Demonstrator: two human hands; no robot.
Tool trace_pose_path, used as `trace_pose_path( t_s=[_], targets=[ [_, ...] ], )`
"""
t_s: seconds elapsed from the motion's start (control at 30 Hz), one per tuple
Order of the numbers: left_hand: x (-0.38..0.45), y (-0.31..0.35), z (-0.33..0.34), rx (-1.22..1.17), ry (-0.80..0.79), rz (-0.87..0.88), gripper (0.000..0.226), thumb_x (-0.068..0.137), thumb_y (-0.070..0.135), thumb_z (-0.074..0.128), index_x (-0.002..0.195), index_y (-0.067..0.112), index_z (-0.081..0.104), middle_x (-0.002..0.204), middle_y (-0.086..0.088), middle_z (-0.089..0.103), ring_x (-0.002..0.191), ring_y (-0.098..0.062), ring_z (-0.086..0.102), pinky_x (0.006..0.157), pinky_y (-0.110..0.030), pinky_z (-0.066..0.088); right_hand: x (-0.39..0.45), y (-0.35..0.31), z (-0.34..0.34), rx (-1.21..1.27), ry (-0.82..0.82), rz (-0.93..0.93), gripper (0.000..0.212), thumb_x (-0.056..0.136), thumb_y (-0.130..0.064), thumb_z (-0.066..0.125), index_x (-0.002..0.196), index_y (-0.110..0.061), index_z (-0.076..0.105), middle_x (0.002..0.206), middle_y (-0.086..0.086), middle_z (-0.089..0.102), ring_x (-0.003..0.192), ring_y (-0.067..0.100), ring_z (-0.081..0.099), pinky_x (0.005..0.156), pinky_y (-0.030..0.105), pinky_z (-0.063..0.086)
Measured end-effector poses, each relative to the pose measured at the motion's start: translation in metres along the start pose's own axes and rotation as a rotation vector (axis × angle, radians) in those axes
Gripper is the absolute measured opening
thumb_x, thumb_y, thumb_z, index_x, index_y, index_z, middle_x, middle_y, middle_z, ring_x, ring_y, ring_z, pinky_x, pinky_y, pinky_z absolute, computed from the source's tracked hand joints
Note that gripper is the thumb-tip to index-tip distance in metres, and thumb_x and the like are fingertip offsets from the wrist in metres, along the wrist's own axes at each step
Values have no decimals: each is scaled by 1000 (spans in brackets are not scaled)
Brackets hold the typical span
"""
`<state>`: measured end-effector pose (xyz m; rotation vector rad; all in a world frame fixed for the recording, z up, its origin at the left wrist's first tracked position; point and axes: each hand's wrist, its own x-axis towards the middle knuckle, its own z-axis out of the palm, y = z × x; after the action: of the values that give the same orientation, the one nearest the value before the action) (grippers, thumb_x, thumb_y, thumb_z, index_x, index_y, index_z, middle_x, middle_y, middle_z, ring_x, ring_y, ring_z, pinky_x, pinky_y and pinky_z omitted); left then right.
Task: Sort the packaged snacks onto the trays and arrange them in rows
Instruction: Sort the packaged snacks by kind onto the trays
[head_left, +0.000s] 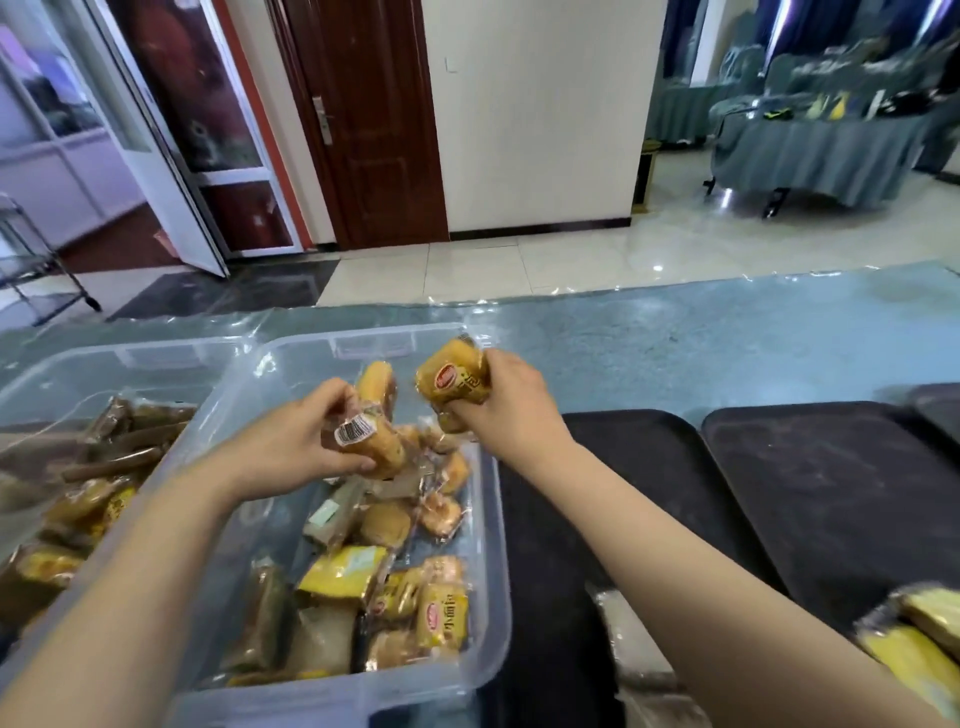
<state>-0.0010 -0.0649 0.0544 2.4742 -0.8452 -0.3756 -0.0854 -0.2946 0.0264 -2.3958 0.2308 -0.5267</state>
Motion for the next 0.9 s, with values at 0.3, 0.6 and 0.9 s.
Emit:
trace_pose_path(
  t_s=[0.3,0.6,0.9],
  targets=[
    [-3,169,97,54,214,194,46,69,49,80,94,35,44,103,17,42,94,-4,48,75,-28,39,-91,117,-148,259,97,142,39,72,-28,81,105,-26,60,102,-9,65,95,8,60,82,27,50],
    [-5,249,262,-271,160,52,49,74,36,81,102,45,42,107,25,58,93,8,56,80,-26,47,-181,238,-226,302,81,400,32,75,-18,82,90,-33,59,87,-13,69,82,-9,62,65,7,45],
    [5,286,350,-366,-47,-62,45,76,36,80,102,40,44,102,21,64,89,6,58,69,-18,42,-250,318,-257,324,231,635,31,77,-20,81,99,-31,62,90,-11,71,81,0,66,70,25,56]
  ],
)
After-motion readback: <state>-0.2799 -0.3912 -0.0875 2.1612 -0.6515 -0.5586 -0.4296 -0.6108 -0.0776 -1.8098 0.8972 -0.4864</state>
